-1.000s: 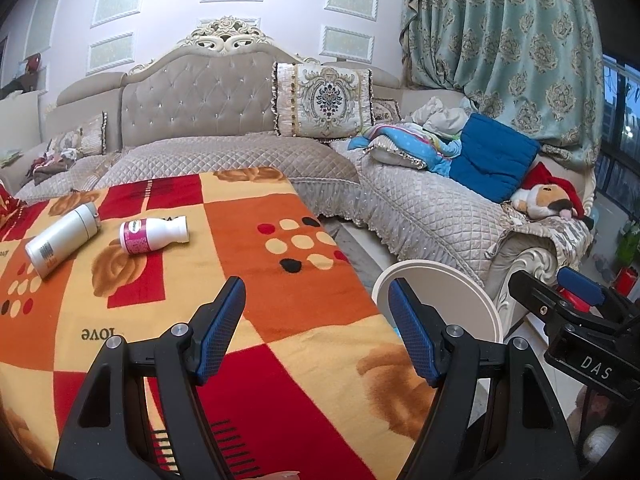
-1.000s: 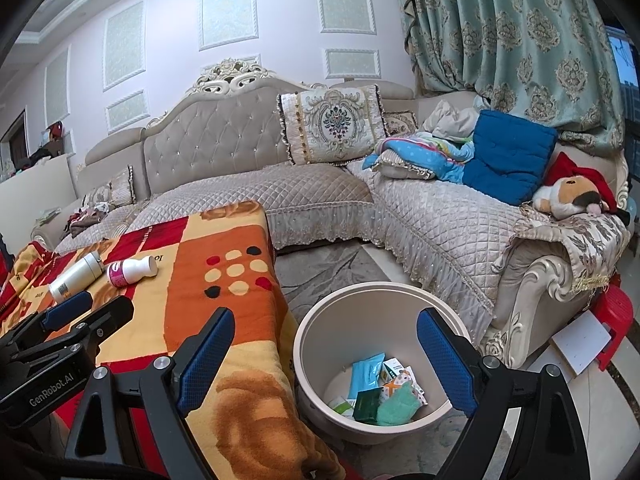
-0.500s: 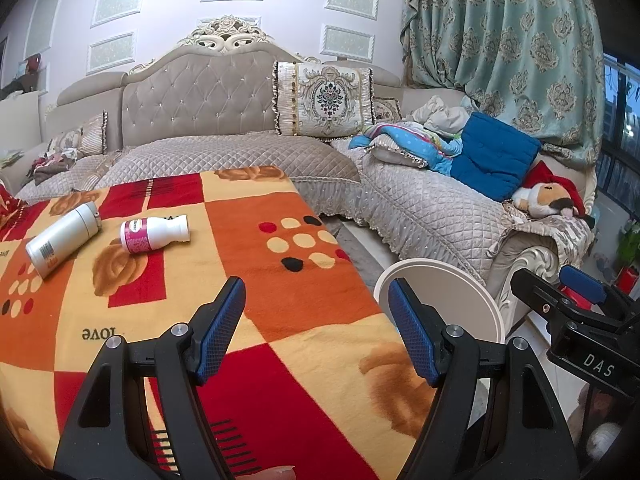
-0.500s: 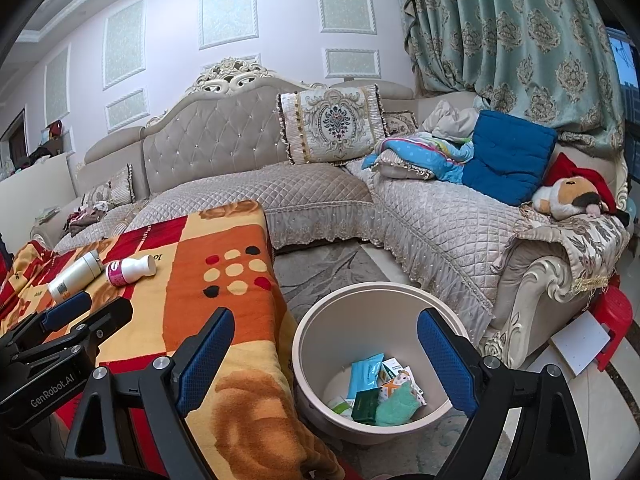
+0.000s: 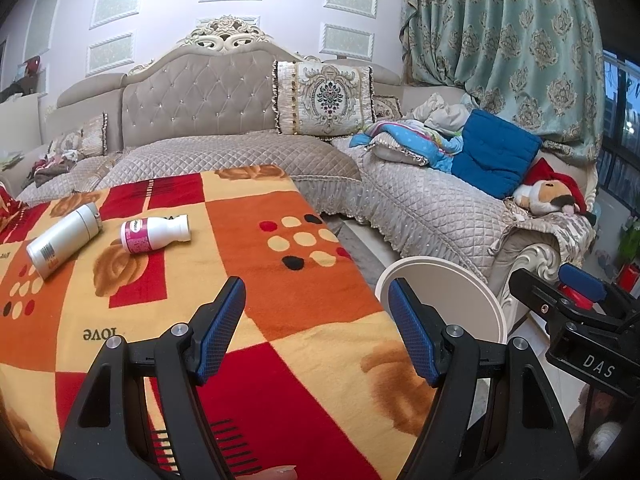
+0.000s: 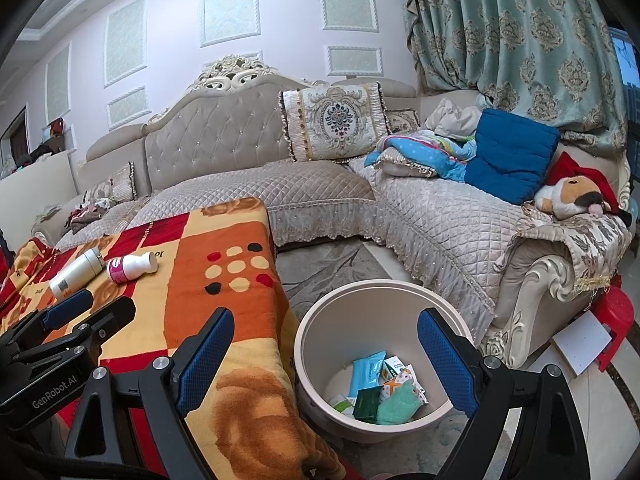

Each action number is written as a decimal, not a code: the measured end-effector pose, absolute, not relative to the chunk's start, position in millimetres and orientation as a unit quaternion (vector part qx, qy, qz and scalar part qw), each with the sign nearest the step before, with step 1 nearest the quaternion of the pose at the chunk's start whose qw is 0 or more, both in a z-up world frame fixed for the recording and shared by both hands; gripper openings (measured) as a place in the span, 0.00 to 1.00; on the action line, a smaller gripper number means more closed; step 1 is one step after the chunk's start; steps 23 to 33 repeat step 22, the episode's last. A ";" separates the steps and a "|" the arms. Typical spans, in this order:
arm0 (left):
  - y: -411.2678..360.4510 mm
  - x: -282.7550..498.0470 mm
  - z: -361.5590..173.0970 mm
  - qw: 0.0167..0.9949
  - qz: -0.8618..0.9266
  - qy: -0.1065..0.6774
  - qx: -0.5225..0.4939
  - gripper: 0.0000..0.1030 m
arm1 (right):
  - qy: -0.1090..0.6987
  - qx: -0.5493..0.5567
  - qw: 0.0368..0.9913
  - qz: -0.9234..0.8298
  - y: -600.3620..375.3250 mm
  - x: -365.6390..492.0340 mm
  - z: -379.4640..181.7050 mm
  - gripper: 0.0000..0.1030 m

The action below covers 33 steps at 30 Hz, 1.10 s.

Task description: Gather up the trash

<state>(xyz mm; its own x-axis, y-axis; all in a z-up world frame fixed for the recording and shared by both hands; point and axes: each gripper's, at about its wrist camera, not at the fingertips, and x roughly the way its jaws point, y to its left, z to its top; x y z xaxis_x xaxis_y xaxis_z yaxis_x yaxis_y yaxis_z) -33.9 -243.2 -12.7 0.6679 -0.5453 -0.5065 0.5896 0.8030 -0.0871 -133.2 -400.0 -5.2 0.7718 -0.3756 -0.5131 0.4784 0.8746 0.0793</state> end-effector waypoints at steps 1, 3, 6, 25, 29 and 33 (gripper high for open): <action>-243.2 -34.1 -12.7 0.912 -0.311 0.263 0.043 0.71 | 0.250 0.104 0.935 -0.228 -399.9 -132.4 -5.5 0.89; -243.1 -34.2 -12.8 0.913 -0.310 0.262 0.044 0.71 | 0.251 0.103 0.935 -0.228 -399.6 -132.0 -6.1 0.89; -243.5 -35.5 -12.9 0.912 -0.310 0.264 0.045 0.71 | 0.252 0.103 0.935 -0.228 -400.0 -131.7 -6.3 0.89; -243.9 -35.0 -20.8 0.906 -0.325 0.266 0.049 0.71 | 0.258 0.101 0.934 -0.227 -399.3 -129.5 -10.3 0.89; -243.9 -35.0 -20.8 0.906 -0.325 0.266 0.049 0.71 | 0.258 0.101 0.934 -0.227 -399.3 -129.5 -10.3 0.89; -243.9 -35.0 -20.8 0.906 -0.325 0.266 0.049 0.71 | 0.258 0.101 0.934 -0.227 -399.3 -129.5 -10.3 0.89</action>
